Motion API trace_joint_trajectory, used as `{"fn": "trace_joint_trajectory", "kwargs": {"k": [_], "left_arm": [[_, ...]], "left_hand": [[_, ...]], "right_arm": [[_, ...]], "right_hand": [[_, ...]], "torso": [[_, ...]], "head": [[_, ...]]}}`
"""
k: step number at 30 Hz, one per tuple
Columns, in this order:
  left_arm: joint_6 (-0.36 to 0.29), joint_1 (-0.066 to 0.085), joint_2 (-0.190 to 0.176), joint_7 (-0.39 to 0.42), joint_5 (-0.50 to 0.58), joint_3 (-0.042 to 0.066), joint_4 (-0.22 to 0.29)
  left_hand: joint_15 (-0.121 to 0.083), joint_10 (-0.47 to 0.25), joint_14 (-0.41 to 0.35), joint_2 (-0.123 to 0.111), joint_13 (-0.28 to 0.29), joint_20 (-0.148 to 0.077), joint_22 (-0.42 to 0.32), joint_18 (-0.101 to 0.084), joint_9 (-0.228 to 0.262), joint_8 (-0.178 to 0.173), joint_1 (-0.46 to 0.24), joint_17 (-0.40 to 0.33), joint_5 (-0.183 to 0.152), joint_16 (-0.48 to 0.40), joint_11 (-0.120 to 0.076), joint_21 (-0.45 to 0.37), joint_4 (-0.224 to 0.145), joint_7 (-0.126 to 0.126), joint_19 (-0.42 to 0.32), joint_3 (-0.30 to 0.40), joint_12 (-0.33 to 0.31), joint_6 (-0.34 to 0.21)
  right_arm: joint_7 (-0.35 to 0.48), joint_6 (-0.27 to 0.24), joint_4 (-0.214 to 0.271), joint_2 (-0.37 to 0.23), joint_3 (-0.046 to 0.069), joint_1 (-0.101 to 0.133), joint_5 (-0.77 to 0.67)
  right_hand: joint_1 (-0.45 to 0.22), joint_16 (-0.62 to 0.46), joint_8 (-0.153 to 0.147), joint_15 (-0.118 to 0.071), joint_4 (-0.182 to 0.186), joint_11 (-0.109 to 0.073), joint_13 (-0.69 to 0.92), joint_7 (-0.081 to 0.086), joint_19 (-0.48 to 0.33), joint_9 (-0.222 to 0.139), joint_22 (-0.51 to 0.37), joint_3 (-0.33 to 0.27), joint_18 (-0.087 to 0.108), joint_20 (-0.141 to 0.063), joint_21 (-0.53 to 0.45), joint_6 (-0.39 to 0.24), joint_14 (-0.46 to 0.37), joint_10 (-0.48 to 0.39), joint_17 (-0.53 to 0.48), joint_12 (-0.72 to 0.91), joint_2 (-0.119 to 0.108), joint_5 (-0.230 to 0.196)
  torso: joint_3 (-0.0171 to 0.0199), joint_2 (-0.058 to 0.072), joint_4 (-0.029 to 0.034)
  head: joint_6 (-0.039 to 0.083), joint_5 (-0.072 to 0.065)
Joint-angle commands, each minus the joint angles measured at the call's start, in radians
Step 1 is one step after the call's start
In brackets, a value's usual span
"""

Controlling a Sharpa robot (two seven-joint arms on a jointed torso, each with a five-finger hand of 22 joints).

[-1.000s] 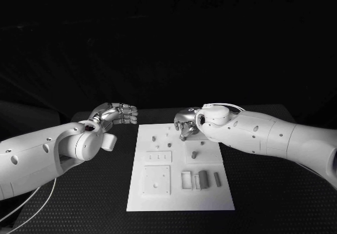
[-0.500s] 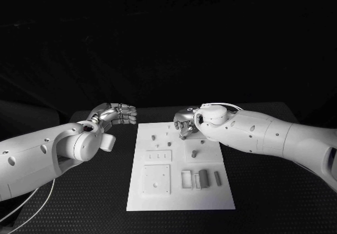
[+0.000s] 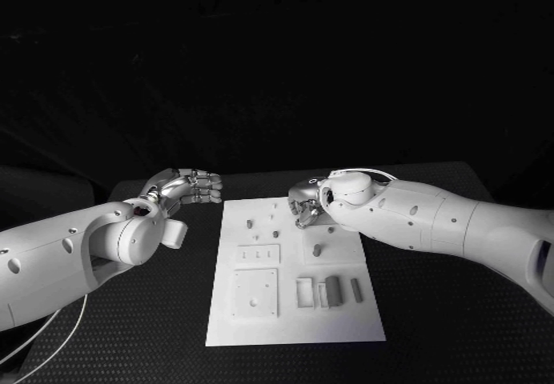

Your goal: Assemble the parts on the task board

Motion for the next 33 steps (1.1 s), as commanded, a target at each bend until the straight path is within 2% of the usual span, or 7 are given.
{"fn": "trace_joint_trajectory", "kwargs": {"k": [1,6,13,21,26,33], "left_arm": [[0.015,0.002,0.002,0.014,0.005,0.001,0.001],[0.016,0.002,0.002,0.014,0.005,0.001,0.002],[0.016,0.002,0.001,0.013,0.005,0.001,0.001],[0.017,0.002,0.002,0.013,0.005,0.001,0.001],[0.018,0.002,0.003,0.013,0.005,0.001,0.0],[0.017,0.002,0.002,0.012,0.005,0.001,0.001]], "left_hand": [[0.002,0.004,0.005,0.0,-0.001,-0.003,-0.002,0.009,-0.002,-0.003,-0.008,0.002,0.001,-0.005,0.001,-0.003,0.001,0.003,0.007,-0.006,-0.007,0.007],[0.002,0.004,0.005,0.001,-0.001,-0.003,-0.002,0.009,-0.002,-0.004,-0.008,0.002,0.001,-0.006,0.001,-0.004,0.001,0.003,0.007,-0.007,-0.007,0.007],[0.002,0.004,0.005,0.002,-0.001,-0.004,-0.002,0.008,-0.003,-0.004,-0.01,0.003,0.001,-0.007,0.001,-0.005,0.001,0.003,0.008,-0.008,-0.008,0.007],[0.002,0.005,0.006,0.003,-0.002,-0.004,-0.003,0.008,-0.004,-0.005,-0.011,0.004,0.001,-0.008,0.002,-0.006,0.001,0.003,0.008,-0.009,-0.009,0.007],[0.002,0.005,0.006,0.004,-0.002,-0.005,-0.003,0.007,-0.004,-0.005,-0.012,0.004,0.001,-0.008,0.002,-0.006,0.001,0.003,0.008,-0.009,-0.01,0.008],[0.002,0.005,0.006,0.005,-0.002,-0.005,-0.003,0.007,-0.005,-0.005,-0.013,0.005,0.001,-0.009,0.002,-0.007,0.001,0.003,0.009,-0.009,-0.011,0.008]], "right_arm": [[-0.008,0.031,-0.001,0.003,0.0,-0.002,-0.021],[-0.007,0.034,-0.004,0.004,0.0,-0.007,-0.021],[-0.004,0.029,-0.006,0.002,0.0,-0.008,-0.021],[0.0,0.015,-0.005,0.007,0.0,-0.011,-0.02],[-0.006,-0.008,-0.005,0.005,0.0,-0.013,-0.02],[-0.011,-0.025,-0.003,0.005,0.0,-0.014,-0.022]], "right_hand": [[-0.012,0.007,-0.005,-0.001,0.0,0.024,-0.002,0.001,-0.008,0.001,0.025,0.008,0.097,-0.002,0.006,-0.003,0.003,-0.031,0.002,-0.006,0.002,0.002],[-0.012,0.008,-0.004,-0.001,0.0,0.024,-0.001,0.0,-0.009,0.002,0.025,0.009,0.097,-0.002,0.008,0.0,0.002,-0.031,0.002,-0.005,0.005,0.002],[-0.007,0.013,-0.001,-0.002,-0.002,0.023,0.001,-0.002,-0.009,0.006,0.025,0.015,0.097,-0.003,0.013,0.007,0.004,-0.028,0.004,-0.003,0.016,0.002],[0.007,0.025,0.01,-0.009,-0.005,0.015,0.011,-0.012,-0.006,0.016,0.025,0.03,0.097,-0.008,0.032,0.035,0.014,-0.003,0.006,0.007,0.055,0.003],[0.029,0.032,0.016,-0.018,0.004,0.005,0.022,-0.022,0.002,0.023,0.024,0.102,0.097,-0.011,0.047,0.063,0.027,0.027,0.004,0.015,0.059,0.005],[0.053,0.04,0.031,-0.031,-0.006,-0.009,0.037,-0.037,0.007,0.04,0.024,0.145,0.097,-0.019,0.068,0.102,0.039,0.067,0.003,0.028,0.073,0.003]], "torso": [[0.0026,0.008,0.0113],[0.0043,0.01,0.013],[0.0046,0.012,0.0112],[0.0069,0.016,0.0119],[0.0068,0.018,0.012],[0.0076,0.021,0.013]], "head": [[0.001,-0.003],[-0.001,-0.004],[-0.001,-0.001],[0.004,-0.002],[0.005,-0.002],[0.006,-0.004]]}}
